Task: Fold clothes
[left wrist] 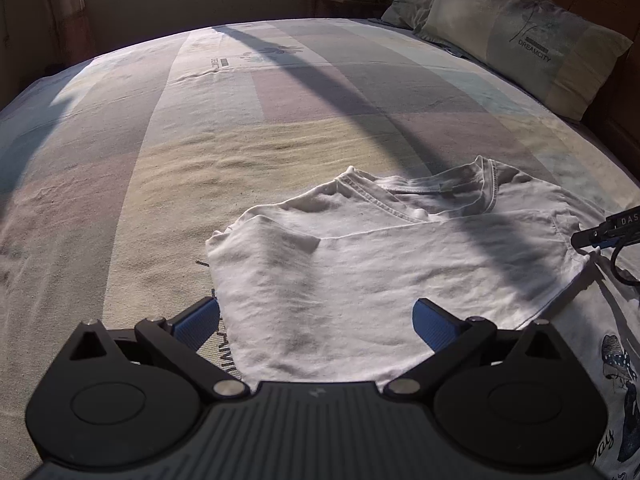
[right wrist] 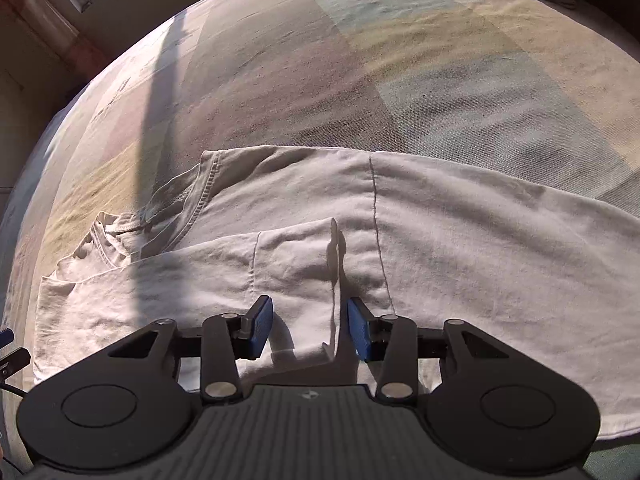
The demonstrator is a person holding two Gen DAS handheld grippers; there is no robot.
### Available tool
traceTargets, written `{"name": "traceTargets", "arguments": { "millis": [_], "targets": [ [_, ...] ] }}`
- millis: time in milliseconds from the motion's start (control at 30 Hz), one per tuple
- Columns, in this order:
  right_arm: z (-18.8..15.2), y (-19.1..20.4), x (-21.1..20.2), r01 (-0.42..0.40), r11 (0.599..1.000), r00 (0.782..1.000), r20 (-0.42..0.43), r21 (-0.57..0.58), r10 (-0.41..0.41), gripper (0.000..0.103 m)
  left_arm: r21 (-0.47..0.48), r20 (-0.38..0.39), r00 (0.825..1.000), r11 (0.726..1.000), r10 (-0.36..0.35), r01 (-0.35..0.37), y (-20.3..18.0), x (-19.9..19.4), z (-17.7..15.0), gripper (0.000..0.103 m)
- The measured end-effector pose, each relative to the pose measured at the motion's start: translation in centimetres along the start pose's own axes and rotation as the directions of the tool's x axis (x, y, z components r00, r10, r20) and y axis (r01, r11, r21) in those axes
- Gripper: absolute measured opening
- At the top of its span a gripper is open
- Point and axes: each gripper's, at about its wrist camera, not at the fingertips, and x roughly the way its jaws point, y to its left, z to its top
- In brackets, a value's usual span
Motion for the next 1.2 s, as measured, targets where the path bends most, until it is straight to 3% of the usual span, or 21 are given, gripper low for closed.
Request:
{"name": "traceTargets", "arguments": {
  "millis": [33,67,200,367,533,567,633,733,867,967,1100,1200],
  "targets": [
    [0.0,0.3,-0.1,0.011,1.000,1.000,-0.007,-0.026,-0.011,0.009,-0.002,-0.011,1.000,1.000,0.002,-0.002,0.0,0.0,-0.2,0.102],
    [0.1,0.6,-0.2,0.018,0.999,1.000,-0.012,-0.047,-0.019,0.004,-0.009,-0.024,1.000,1.000,0.001,-0.002,0.0,-0.1,-0.3,0.102],
    [0.5,-0.3,-1.8,-0.006,1.000,1.000,0.025,0.006,0.006,0.004,-0.034,-0.047,0.999,0.999,-0.015,0.013,0.1,-0.6,-0.5,0.102],
    [1.2,-1.1,-2.1,0.033,0.999,0.999,0.029,0.010,-0.033,0.004,-0.046,-0.034,0.999,0.998,-0.040,0.038,0.2,-0.4,0.1,0.102],
    [1.6,0.0,-2.1,0.071,0.996,0.997,0.021,-0.046,-0.070,0.029,-0.042,0.012,0.996,0.995,-0.093,0.094,-0.3,1.9,1.4,0.102],
    [1.6,0.2,-2.3,0.082,0.996,0.996,0.034,-0.042,-0.081,0.036,-0.040,0.006,0.994,0.993,-0.111,0.111,-0.3,2.8,1.5,0.102],
    [1.7,0.4,-2.6,0.083,0.996,0.996,0.043,-0.032,-0.081,0.038,-0.030,-0.047,0.992,0.992,-0.121,0.119,-0.3,4.8,1.0,0.102],
    [1.7,1.4,-3.0,0.069,0.995,0.997,0.050,-0.067,-0.065,0.038,0.069,-0.111,0.994,0.998,0.016,-0.008,0.5,6.5,-0.7,0.103],
    [1.2,3.4,-3.7,0.047,0.987,0.997,0.060,-0.155,-0.038,0.049,0.025,-0.116,0.993,0.999,0.031,-0.028,3.1,4.3,-1.0,0.102],
    [0.3,5.2,-3.6,0.019,0.974,0.999,0.051,-0.226,-0.007,0.056,0.069,-0.055,0.998,0.997,-0.031,0.034,2.5,2.6,-0.3,0.102],
    [-1.6,8.2,-1.7,0.014,0.936,1.000,0.014,-0.353,-0.009,0.064,0.196,-0.113,0.983,0.967,-0.145,0.165,-0.4,3.8,-0.9,0.102],
    [-2.6,9.2,-0.1,0.043,0.910,0.999,0.004,-0.412,-0.046,0.065,0.223,-0.163,0.980,0.963,-0.115,0.150,-0.4,4.2,-3.2,0.102]
  ]
}}
